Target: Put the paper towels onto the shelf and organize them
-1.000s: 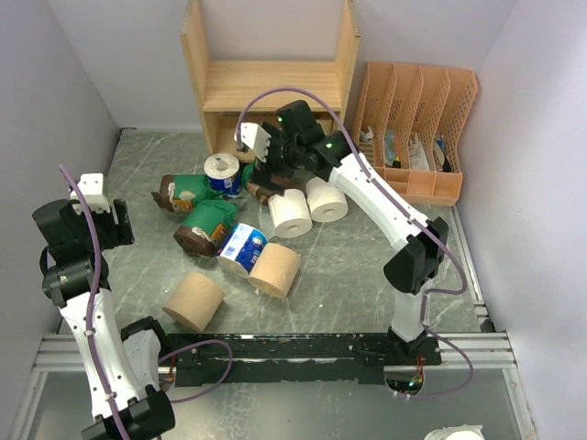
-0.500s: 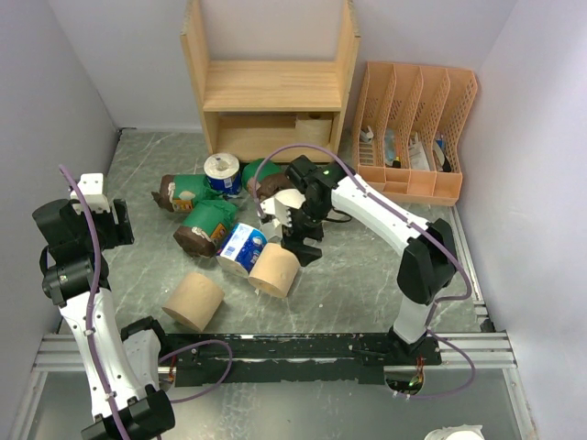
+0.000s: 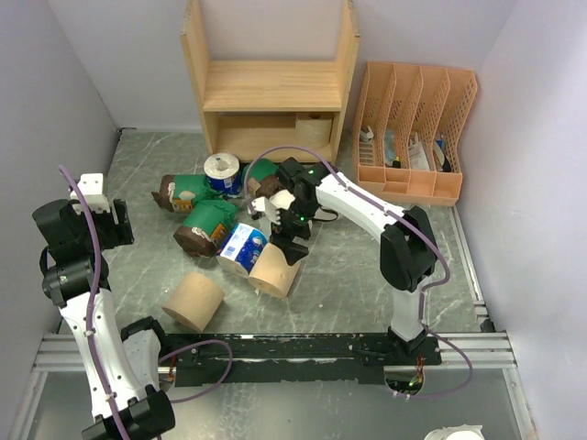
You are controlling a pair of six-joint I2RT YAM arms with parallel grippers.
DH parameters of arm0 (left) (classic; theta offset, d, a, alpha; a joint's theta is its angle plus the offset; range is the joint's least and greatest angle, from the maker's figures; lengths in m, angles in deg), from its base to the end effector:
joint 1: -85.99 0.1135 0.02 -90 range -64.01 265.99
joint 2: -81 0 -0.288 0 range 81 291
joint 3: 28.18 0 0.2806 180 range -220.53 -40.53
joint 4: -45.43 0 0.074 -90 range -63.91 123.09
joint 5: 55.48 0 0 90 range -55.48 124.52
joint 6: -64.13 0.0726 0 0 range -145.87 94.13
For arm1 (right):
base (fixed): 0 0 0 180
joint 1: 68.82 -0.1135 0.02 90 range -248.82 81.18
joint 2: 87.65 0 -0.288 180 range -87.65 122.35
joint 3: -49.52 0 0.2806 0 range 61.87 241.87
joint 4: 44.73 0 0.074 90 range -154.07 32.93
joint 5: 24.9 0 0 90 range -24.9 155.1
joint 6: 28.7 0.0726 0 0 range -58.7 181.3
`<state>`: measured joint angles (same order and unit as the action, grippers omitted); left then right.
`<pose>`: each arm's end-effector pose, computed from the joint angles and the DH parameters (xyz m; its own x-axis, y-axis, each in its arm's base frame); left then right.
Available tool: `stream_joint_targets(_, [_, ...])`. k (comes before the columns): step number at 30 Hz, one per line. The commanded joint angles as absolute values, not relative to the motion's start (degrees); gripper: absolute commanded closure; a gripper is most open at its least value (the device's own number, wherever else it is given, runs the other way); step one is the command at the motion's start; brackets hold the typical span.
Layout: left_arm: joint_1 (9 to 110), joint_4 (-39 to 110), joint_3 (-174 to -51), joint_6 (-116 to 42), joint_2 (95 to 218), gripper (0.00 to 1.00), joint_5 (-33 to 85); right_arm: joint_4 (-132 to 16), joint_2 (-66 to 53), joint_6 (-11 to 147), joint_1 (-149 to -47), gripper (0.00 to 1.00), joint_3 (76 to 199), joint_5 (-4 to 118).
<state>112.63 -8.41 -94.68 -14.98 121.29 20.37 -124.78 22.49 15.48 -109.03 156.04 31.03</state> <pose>0.1688 0.0648 0.3567 -0.4526 -0.0221 -0.8914 -0.1585 0.9858 0.0560 0.2899 0.2983 0.2329 -0.1116 -0.8723 -0.4761 -0.9499 -0.0471 0.3090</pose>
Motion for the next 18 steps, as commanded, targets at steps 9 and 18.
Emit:
stream_joint_targets(9, [112.7, -6.7, -94.4, -15.2, 120.6, 0.2, 19.8, -127.6, 26.4, 14.9, -109.0, 0.57, 161.0, 26.0])
stream_joint_targets(18, [112.7, -6.7, -94.4, -15.1, 120.7, 0.2, 19.7, -133.8, 30.8, 11.2, -109.0, 0.6, 162.5, 23.3])
